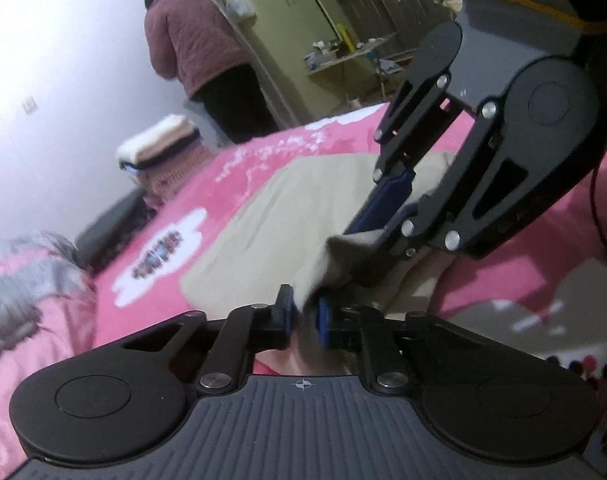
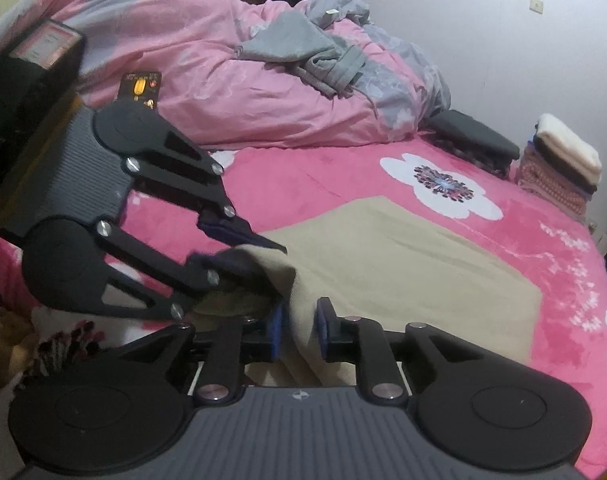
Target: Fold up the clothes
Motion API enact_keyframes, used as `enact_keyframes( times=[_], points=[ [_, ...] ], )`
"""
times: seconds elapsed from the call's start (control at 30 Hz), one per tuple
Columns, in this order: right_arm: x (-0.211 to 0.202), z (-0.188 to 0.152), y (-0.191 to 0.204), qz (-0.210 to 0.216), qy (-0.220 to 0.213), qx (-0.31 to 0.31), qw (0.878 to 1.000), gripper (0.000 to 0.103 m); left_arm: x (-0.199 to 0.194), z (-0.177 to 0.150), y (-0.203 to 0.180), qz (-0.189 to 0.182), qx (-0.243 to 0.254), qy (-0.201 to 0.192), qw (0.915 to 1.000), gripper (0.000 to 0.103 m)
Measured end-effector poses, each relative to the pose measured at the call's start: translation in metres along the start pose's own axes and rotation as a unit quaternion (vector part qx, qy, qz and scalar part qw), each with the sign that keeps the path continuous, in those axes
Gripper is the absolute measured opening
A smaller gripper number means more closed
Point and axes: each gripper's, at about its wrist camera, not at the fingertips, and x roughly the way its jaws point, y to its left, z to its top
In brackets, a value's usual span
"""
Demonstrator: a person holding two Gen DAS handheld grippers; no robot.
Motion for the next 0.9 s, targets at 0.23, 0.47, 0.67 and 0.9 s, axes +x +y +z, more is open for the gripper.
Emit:
enact_keyframes(
  times=[0.23,0.47,0.67,0.9],
  points=[
    [0.0,-0.013,0.024,-0.043,0.006,-0.067,0.997,0.008,0.0,-0.017,-0.02,0.019,0.071,0.005,0.9973,0.011],
    [-0.014,-0.029,0.022,-0.052,0.028,-0.039,0.997,0.008,-0.003,-0.029,-0.031,0.024,0.128,-0.021,0.9912,0.011],
    [-0.023,-0.043,0.006,-0.032,0.09,0.017,0.995,0.008,-0.009,-0.035,-0.028,0.007,0.134,-0.029,0.9905,0.011],
    [-0.064,-0.028,-0.046,-0.042,-0.004,0.187,0.981,0.008,-0.007,-0.036,-0.028,-0.003,0.139,-0.027,0.99,0.011]
  ],
)
